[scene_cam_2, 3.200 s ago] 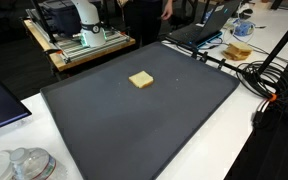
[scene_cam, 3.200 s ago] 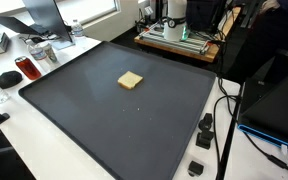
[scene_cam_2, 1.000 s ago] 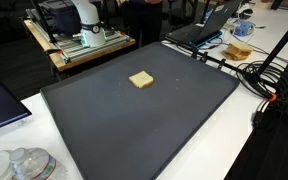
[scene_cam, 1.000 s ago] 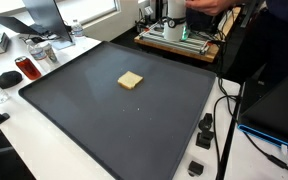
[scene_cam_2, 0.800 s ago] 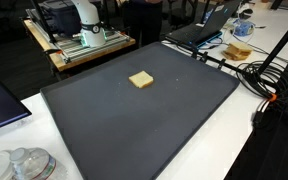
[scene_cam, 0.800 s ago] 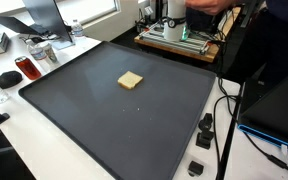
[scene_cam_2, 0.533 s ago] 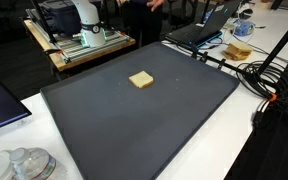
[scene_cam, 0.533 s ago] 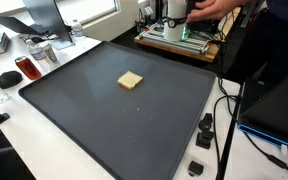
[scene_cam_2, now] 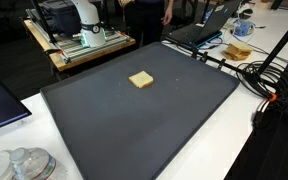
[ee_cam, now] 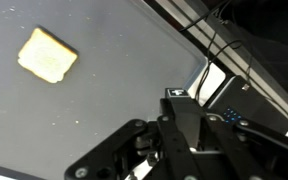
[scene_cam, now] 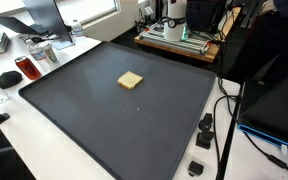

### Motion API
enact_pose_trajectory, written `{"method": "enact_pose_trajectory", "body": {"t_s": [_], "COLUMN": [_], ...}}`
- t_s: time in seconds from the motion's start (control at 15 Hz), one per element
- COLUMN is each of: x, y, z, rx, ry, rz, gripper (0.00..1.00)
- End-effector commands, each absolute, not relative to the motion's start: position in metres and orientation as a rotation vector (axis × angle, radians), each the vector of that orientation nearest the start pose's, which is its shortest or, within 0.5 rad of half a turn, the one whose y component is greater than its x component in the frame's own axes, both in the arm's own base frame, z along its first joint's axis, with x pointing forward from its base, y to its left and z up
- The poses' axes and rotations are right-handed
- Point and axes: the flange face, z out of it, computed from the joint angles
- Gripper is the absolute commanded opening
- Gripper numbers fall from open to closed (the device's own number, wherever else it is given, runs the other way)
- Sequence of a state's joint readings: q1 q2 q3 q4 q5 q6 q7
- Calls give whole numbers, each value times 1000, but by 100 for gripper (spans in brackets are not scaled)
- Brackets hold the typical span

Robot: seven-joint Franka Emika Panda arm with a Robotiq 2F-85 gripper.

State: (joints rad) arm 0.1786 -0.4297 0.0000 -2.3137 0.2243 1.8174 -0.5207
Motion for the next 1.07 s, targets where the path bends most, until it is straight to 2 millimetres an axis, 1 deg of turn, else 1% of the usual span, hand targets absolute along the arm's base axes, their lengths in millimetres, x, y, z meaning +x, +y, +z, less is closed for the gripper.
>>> {"method": "enact_pose_trajectory", "body": {"t_s": [0.0, 0.13, 0.2, 0.27, 0.33, 0.53, 0.93, 1.0], "x": [436, 448, 454, 456, 444, 453, 454, 454], "y": [61, 44, 39, 40, 40, 40, 40, 40], "z": [521, 522, 520, 518, 518, 513, 513, 514], "rx": [-2947, -3030, -3052, -3019, -3006, -3013, -3015, -3015], "ry": [-710, -571, -505, -478, -556, -507, -498, -498], "rz": [-27, -47, -40, -14, -35, -14, -14, -15], "gripper": [6, 6, 6, 6, 22, 22, 22, 6]}}
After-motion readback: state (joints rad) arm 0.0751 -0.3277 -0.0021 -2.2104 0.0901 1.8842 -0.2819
